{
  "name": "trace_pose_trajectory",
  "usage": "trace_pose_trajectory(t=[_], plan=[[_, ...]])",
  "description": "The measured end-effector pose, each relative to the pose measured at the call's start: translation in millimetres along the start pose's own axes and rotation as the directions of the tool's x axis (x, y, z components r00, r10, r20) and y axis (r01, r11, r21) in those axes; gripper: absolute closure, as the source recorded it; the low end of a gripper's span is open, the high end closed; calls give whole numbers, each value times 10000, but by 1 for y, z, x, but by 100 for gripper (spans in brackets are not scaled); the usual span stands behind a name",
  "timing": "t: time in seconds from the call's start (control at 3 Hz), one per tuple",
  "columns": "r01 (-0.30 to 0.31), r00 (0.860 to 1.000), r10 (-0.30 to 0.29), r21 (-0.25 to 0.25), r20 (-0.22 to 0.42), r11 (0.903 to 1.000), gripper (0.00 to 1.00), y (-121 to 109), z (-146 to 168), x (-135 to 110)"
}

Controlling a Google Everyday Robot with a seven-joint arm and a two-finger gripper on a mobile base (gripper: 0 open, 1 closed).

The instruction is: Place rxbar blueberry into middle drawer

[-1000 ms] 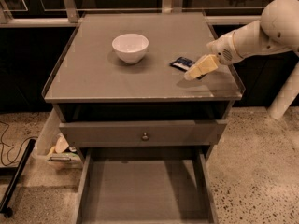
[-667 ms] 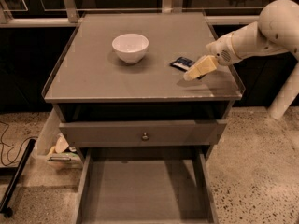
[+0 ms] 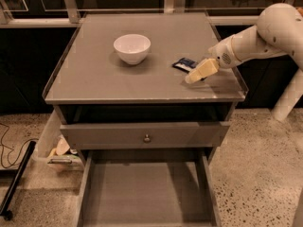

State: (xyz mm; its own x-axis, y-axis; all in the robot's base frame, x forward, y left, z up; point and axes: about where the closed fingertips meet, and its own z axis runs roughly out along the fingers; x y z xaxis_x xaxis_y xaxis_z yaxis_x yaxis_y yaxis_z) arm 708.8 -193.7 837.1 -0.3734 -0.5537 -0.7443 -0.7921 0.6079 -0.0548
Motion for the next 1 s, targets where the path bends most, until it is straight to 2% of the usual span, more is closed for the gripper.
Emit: trace_pose_trajectory(t=[0.33, 0.67, 1.0], plan=[[-187, 9998, 187, -13, -103, 9998, 0, -3, 4, 5], [-187, 9998, 187, -14, -103, 9998, 19, -3, 4, 5], [-187, 9998, 187, -14, -103, 9998, 42, -3, 4, 5]])
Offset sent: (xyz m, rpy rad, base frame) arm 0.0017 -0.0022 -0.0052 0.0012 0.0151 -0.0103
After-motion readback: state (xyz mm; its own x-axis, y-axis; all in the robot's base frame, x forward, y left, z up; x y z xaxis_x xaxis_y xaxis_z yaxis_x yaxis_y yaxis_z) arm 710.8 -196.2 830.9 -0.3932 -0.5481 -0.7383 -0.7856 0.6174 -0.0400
